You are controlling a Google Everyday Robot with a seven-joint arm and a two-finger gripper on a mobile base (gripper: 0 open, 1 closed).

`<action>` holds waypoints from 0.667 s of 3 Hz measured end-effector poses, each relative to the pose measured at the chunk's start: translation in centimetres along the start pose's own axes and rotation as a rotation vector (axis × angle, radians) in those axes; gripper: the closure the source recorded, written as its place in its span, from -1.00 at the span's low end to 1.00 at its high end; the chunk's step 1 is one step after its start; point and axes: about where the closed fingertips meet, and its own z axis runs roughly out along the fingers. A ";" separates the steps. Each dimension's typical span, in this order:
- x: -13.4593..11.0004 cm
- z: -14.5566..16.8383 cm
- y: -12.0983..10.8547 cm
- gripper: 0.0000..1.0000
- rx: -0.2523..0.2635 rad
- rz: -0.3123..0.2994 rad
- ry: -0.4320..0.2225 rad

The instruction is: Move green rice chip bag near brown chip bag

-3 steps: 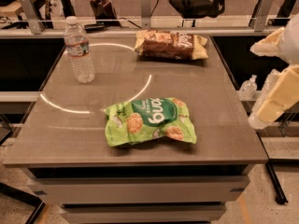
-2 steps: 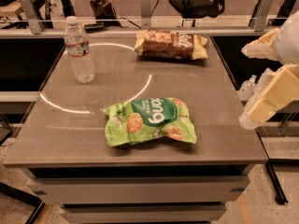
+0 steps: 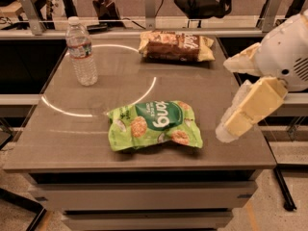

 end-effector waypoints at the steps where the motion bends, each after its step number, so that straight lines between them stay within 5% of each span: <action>1: -0.8 2.0 1.3 -1.00 0.036 -0.012 -0.010; 2: -1.9 6.2 2.5 -1.00 0.113 -0.027 -0.022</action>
Offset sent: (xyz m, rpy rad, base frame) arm -0.0046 0.0695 -0.0514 0.0143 -0.1530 -0.0632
